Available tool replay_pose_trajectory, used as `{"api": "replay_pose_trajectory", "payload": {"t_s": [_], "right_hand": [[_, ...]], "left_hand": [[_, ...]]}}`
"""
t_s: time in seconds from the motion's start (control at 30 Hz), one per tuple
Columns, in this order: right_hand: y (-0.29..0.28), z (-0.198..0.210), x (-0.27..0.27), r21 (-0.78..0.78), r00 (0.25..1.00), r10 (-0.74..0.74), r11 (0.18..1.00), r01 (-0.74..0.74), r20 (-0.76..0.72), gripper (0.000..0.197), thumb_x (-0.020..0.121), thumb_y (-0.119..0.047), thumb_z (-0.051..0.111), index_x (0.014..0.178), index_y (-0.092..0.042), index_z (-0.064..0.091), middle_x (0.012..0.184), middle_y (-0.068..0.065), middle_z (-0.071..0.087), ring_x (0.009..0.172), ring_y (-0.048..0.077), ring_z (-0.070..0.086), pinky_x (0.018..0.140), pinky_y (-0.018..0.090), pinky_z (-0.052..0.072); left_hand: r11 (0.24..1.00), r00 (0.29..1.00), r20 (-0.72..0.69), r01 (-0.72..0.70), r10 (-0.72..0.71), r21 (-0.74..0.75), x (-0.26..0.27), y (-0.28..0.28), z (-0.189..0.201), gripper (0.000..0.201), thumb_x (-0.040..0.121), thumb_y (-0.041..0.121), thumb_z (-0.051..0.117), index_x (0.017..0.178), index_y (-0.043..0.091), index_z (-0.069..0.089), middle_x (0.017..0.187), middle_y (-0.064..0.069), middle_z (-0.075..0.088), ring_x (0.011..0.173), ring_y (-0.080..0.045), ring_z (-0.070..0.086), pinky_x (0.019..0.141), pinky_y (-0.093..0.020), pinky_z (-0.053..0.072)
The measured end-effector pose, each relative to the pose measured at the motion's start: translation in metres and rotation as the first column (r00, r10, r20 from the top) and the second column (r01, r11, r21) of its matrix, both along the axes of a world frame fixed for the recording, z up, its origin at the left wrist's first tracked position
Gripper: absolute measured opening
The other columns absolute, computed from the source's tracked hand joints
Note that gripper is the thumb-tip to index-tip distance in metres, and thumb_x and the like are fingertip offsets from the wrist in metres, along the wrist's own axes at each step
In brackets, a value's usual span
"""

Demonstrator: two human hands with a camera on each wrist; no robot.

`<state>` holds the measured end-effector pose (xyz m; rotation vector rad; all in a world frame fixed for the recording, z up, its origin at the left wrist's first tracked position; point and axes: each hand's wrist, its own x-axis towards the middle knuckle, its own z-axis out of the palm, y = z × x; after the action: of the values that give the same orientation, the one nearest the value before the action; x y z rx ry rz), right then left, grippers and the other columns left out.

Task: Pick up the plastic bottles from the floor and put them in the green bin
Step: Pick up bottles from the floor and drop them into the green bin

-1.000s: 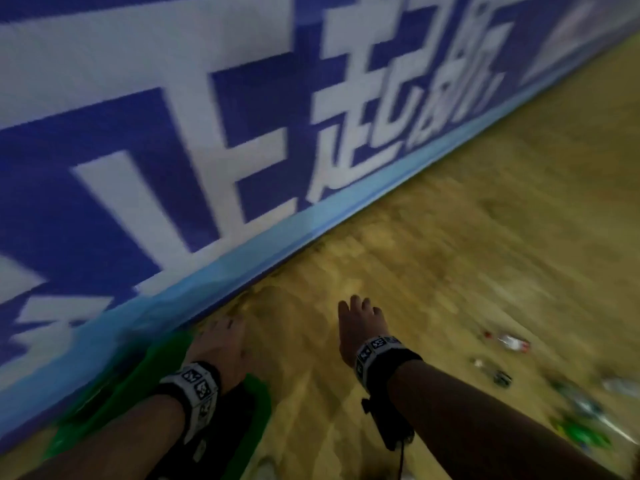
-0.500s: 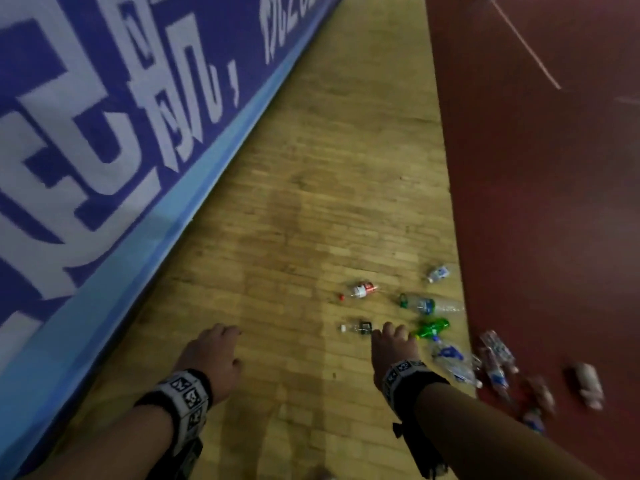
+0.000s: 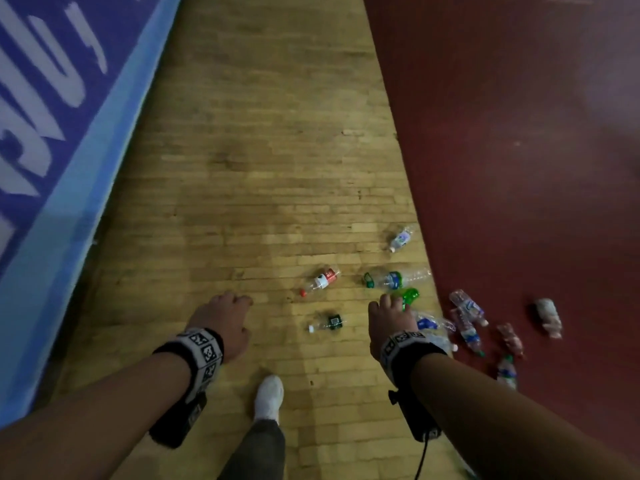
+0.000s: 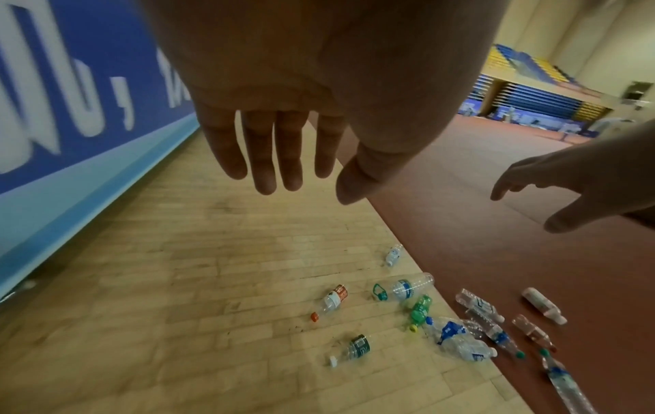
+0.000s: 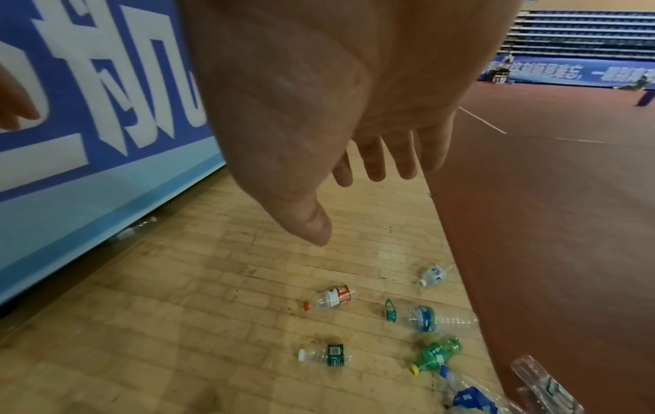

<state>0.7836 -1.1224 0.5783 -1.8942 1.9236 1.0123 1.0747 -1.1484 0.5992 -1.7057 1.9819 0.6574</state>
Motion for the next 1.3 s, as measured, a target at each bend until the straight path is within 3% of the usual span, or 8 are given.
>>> {"api": "replay_pose_trajectory", "payload": {"t_s": [0.2, 0.33, 0.6, 0.77, 1.0, 1.1, 1.17, 1.3], "right_hand": [[-0.070, -0.041, -0.016, 0.083, 0.990, -0.143, 0.986, 0.144, -0.014, 0.058, 0.094, -0.027, 0.054, 0.145, -0.012, 0.032, 0.151, 0.016, 0.030, 0.142, 0.041, 0.027, 0.112, 0.053, 0.029], [-0.102, -0.088, -0.035, 0.090, 0.979, -0.201, 0.975, 0.202, -0.014, 0.058, 0.093, -0.029, 0.053, 0.145, -0.012, 0.033, 0.150, 0.016, 0.031, 0.140, 0.042, 0.028, 0.113, 0.055, 0.025], [-0.159, -0.251, -0.060, 0.196, 0.960, -0.280, 0.941, 0.275, 0.000, 0.057, 0.093, -0.028, 0.050, 0.145, -0.012, 0.032, 0.152, 0.017, 0.030, 0.141, 0.042, 0.027, 0.113, 0.054, 0.027], [-0.160, -0.356, -0.050, 0.330, 0.928, -0.369, 0.871, 0.363, -0.045, 0.066, 0.093, -0.032, 0.053, 0.148, -0.011, 0.024, 0.153, 0.016, 0.025, 0.143, 0.041, 0.022, 0.115, 0.052, 0.027], [-0.131, -0.457, -0.016, 0.484, 0.871, -0.491, 0.761, 0.432, -0.006, 0.064, 0.098, -0.033, 0.048, 0.152, -0.014, 0.019, 0.161, 0.013, 0.012, 0.149, 0.039, 0.009, 0.119, 0.053, 0.019], [-0.115, -0.482, -0.014, 0.525, 0.863, -0.504, 0.729, 0.439, -0.023, 0.063, 0.100, -0.033, 0.045, 0.153, -0.013, 0.017, 0.162, 0.014, 0.009, 0.150, 0.040, 0.006, 0.119, 0.054, 0.017], [-0.108, -0.492, -0.012, 0.544, 0.861, -0.507, 0.710, 0.447, -0.044, 0.064, 0.099, -0.034, 0.047, 0.152, -0.012, 0.018, 0.161, 0.016, 0.009, 0.150, 0.041, 0.005, 0.119, 0.054, 0.017], [-0.102, -0.503, -0.008, 0.551, 0.853, -0.517, 0.692, 0.466, -0.073, 0.064, 0.098, -0.032, 0.048, 0.151, -0.011, 0.019, 0.160, 0.017, 0.011, 0.149, 0.042, 0.007, 0.118, 0.054, 0.019]], "left_hand": [[0.973, 0.967, 0.112, 0.221, -0.228, 0.072, -0.046, -0.141, -0.050, 0.048, 0.090, 0.036, 0.052, 0.136, 0.024, 0.043, 0.129, -0.005, 0.043, 0.107, -0.025, 0.052, 0.079, -0.038, 0.054], [0.943, 0.938, 0.143, 0.295, -0.316, 0.150, -0.082, -0.207, -0.109, 0.055, 0.092, 0.032, 0.054, 0.143, 0.024, 0.035, 0.140, -0.011, 0.034, 0.118, -0.031, 0.047, 0.084, -0.039, 0.051], [0.902, 0.912, 0.137, 0.344, -0.388, 0.261, -0.146, -0.259, -0.325, 0.058, 0.086, 0.033, 0.054, 0.139, 0.036, 0.031, 0.151, -0.017, 0.012, 0.122, -0.036, 0.043, 0.091, -0.043, 0.045], [0.825, 0.874, 0.088, 0.413, -0.479, 0.386, -0.167, -0.280, -0.471, 0.070, 0.086, 0.030, 0.061, 0.145, 0.037, 0.024, 0.157, -0.023, -0.005, 0.132, -0.039, 0.034, 0.098, -0.046, 0.041], [0.772, 0.798, 0.119, 0.515, -0.590, 0.373, -0.168, -0.290, -0.619, 0.084, 0.090, 0.030, 0.059, 0.150, 0.049, 0.003, 0.154, -0.030, -0.024, 0.140, -0.047, 0.019, 0.103, -0.045, 0.039], [0.796, 0.835, 0.097, 0.473, -0.542, 0.378, -0.173, -0.290, -0.663, 0.079, 0.093, 0.022, 0.052, 0.150, 0.050, 0.005, 0.156, -0.029, -0.016, 0.138, -0.044, 0.025, 0.101, -0.044, 0.041], [0.800, 0.850, 0.072, 0.458, -0.521, 0.388, -0.176, -0.291, -0.678, 0.072, 0.093, 0.026, 0.051, 0.153, 0.039, 0.013, 0.158, -0.023, 0.004, 0.133, -0.040, 0.038, 0.101, -0.044, 0.044], [0.785, 0.869, 0.009, 0.443, -0.495, 0.434, -0.172, -0.291, -0.675, 0.067, 0.088, 0.019, 0.061, 0.145, 0.042, 0.034, 0.141, -0.015, 0.020, 0.113, -0.032, 0.050, 0.090, -0.039, 0.049]]}}
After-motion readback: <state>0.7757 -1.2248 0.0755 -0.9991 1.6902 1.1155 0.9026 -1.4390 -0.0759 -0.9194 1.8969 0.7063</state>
